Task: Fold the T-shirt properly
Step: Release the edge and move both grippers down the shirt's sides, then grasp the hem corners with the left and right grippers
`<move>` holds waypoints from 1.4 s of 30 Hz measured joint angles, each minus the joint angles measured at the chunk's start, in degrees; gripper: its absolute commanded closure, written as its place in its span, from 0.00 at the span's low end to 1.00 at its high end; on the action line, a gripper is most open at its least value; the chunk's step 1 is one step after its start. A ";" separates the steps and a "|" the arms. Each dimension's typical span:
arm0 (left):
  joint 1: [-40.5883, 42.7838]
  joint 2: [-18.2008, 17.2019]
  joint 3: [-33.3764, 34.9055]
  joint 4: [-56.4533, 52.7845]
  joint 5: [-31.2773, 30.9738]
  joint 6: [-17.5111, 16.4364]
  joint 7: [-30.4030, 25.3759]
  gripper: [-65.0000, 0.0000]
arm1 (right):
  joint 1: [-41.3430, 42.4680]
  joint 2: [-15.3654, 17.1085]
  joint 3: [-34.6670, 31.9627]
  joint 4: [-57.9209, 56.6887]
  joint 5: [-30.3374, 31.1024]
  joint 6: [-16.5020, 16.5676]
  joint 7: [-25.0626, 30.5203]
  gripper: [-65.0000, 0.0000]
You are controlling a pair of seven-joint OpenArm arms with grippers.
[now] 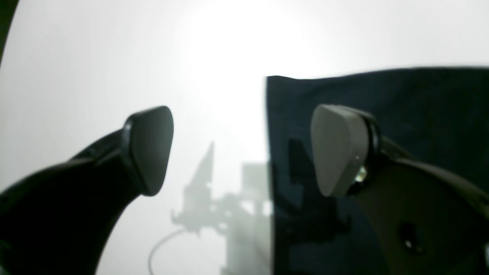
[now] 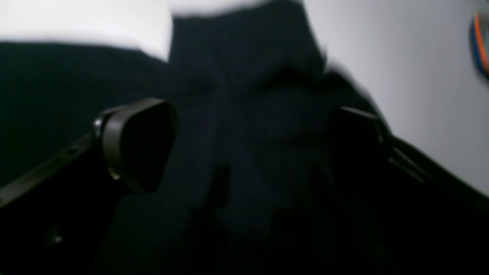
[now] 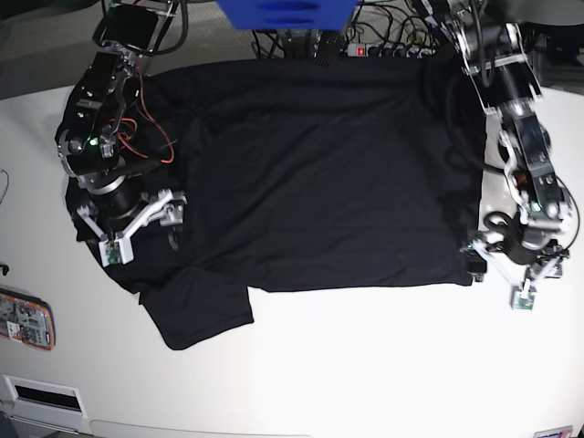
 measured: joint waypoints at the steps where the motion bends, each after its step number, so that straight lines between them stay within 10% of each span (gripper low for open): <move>1: -1.33 -0.61 1.25 -2.19 1.40 0.35 0.04 0.17 | -0.02 0.22 -1.22 0.00 -0.20 -0.13 0.35 0.05; 11: -21.70 -6.73 14.78 -40.72 -3.02 -6.27 -7.39 0.17 | -0.79 7.13 -8.90 0.37 0.50 0.79 0.55 0.05; 30: -21.20 -5.77 14.75 -52.28 -8.35 -10.67 -11.69 0.18 | -0.50 6.58 -7.56 0.37 0.90 1.16 0.85 0.05; 42: -21.22 -1.84 24.02 -51.98 -8.74 -10.93 -13.88 0.73 | -0.66 6.71 -7.56 0.37 0.90 1.16 0.85 0.05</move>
